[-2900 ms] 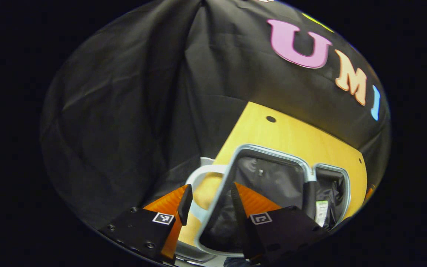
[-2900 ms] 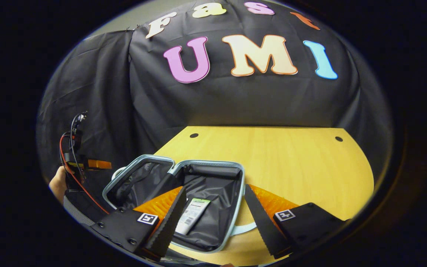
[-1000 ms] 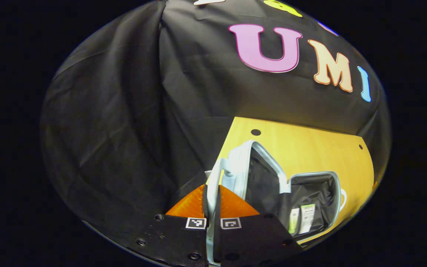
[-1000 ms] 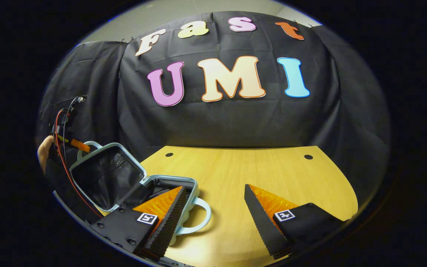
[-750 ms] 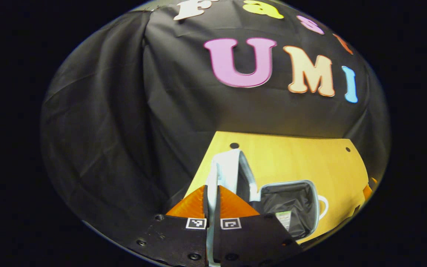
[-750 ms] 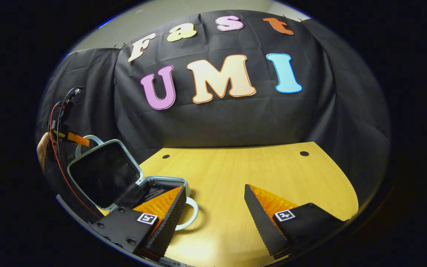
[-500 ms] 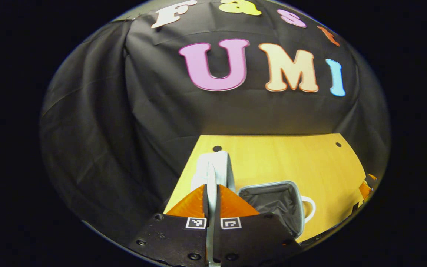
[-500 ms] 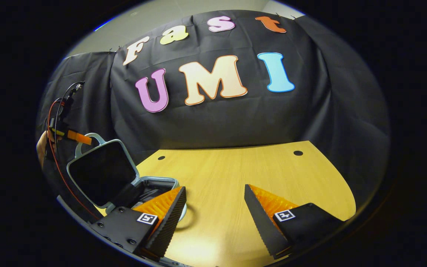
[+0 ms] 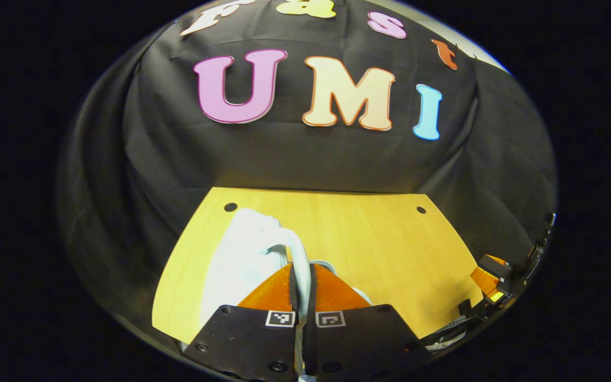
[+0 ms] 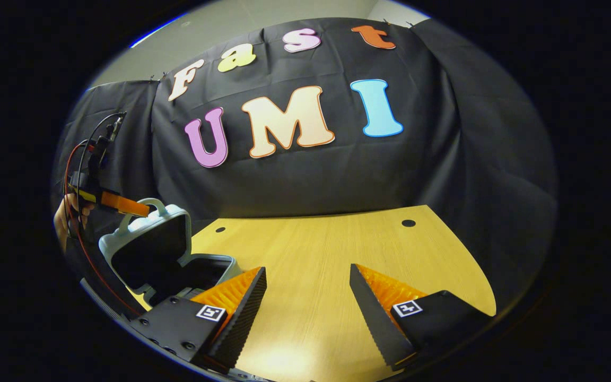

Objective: First open the suitcase, pack the skin care products into it, and then close the suitcase.

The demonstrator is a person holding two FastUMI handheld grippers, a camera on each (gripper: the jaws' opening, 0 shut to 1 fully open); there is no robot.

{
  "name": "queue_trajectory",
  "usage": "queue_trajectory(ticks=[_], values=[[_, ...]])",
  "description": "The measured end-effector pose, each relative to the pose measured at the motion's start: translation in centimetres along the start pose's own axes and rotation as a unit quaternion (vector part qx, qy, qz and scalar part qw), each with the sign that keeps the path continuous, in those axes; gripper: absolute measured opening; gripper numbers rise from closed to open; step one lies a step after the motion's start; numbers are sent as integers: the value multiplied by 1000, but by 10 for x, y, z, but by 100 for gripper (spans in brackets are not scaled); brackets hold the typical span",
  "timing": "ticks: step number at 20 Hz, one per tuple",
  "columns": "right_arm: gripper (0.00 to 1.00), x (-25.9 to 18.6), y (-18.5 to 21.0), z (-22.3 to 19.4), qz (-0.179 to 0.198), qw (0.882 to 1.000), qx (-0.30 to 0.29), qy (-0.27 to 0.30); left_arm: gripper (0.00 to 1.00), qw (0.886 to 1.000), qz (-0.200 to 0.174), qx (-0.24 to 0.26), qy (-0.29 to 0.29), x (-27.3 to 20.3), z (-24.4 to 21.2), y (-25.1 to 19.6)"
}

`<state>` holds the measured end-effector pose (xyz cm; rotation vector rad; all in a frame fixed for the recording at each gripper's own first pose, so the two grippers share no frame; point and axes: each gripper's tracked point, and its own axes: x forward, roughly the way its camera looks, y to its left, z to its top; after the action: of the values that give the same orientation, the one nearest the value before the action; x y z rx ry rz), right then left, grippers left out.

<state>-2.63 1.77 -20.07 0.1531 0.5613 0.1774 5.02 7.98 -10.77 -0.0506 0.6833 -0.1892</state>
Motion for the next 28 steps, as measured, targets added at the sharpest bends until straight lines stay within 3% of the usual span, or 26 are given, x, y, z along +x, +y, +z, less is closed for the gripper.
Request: queue_trajectory(ticks=[4,10,12,14,15,16,18,22,23,28], values=[[98,-8,-21,3,-10,1000,-1,-3,0,999,-31,8,29,19,-31,-39],[98,-20,-42,15,-5,1000,-4,-15,6,999,-26,22,42,45,-70,-86],[98,-24,-48,24,5,1000,-15,-25,17,999,-23,28,-3,44,-61,-109],[98,-28,-53,40,16,999,-23,-42,40,998,-19,33,-58,35,-45,-136],[98,-31,-52,52,21,998,-25,-55,59,995,-13,37,-88,29,-34,-149],[98,-33,-51,66,25,997,-27,-70,69,992,0,37,-121,20,-24,-155],[98,-42,-46,101,21,993,-26,-113,78,984,28,30,-176,-2,-3,-166],[97,-73,-7,172,36,975,-39,-217,84,959,56,53,-274,-45,47,-171],[97,-82,0,182,34,972,-47,-230,89,956,55,62,-282,-52,54,-171],[97,-116,24,215,20,961,-46,-272,87,938,35,35,-343,-89,87,-169]])
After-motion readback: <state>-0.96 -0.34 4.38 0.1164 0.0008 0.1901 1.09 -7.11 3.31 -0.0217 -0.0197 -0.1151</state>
